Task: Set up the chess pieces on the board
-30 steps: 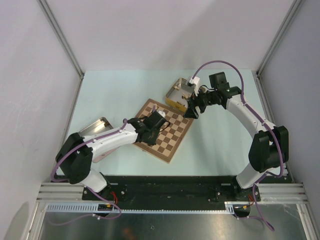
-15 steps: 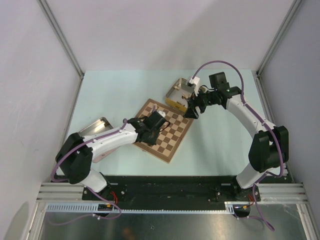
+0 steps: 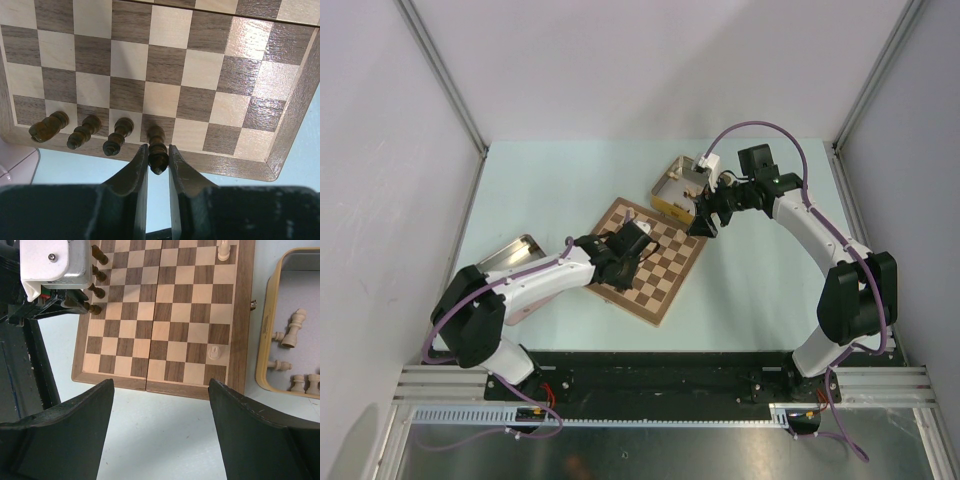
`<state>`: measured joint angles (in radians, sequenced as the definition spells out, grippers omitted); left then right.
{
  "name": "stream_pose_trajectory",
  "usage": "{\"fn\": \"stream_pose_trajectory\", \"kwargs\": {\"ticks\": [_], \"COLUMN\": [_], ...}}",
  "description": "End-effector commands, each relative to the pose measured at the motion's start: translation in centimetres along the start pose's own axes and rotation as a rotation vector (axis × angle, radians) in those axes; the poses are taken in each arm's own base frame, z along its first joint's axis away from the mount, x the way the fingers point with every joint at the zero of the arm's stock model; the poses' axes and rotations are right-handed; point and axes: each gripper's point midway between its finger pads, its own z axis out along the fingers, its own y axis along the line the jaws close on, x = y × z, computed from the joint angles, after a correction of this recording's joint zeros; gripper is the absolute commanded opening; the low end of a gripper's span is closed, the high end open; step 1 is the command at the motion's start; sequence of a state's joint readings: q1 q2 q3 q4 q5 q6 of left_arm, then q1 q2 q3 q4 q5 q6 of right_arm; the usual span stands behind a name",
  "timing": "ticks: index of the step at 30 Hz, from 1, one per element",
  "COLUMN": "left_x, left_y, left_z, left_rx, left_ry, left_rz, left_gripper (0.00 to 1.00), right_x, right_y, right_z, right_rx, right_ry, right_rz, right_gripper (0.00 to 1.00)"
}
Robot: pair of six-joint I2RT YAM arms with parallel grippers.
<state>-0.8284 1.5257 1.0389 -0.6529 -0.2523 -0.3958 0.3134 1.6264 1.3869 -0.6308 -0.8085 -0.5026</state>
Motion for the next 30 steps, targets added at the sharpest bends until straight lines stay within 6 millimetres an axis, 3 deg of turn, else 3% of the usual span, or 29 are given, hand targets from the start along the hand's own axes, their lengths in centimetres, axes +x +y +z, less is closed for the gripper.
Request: {"fn": "stream_pose_trajectory", "kwargs": {"ticks": [1, 17, 30], "left_x": [-1.24, -1.25, -1.3], "left_y": [-0.45, -0.52, -0.23], "left_z": [-0.83, -0.87, -0.88], "left_rx": [0.036, 0.053, 0.044], "left_ry": [-0.044, -0.045, -0.049], "left_rz": [-0.038, -0.046, -0.055], "left_gripper": [0.19, 0.2, 0.33], "right_x": [-0.09, -0.08, 0.04], "right_y": [0.11, 0.09, 0.12], "right_z": [0.07, 0.14, 0.16], "right_rx": [-0.003, -0.003, -0.005], "right_ry": [-0.003, -0.002, 0.002], "right_rz": [-0.022, -0.023, -0.02], "right_gripper": [0.81, 0.81, 0.81]}}
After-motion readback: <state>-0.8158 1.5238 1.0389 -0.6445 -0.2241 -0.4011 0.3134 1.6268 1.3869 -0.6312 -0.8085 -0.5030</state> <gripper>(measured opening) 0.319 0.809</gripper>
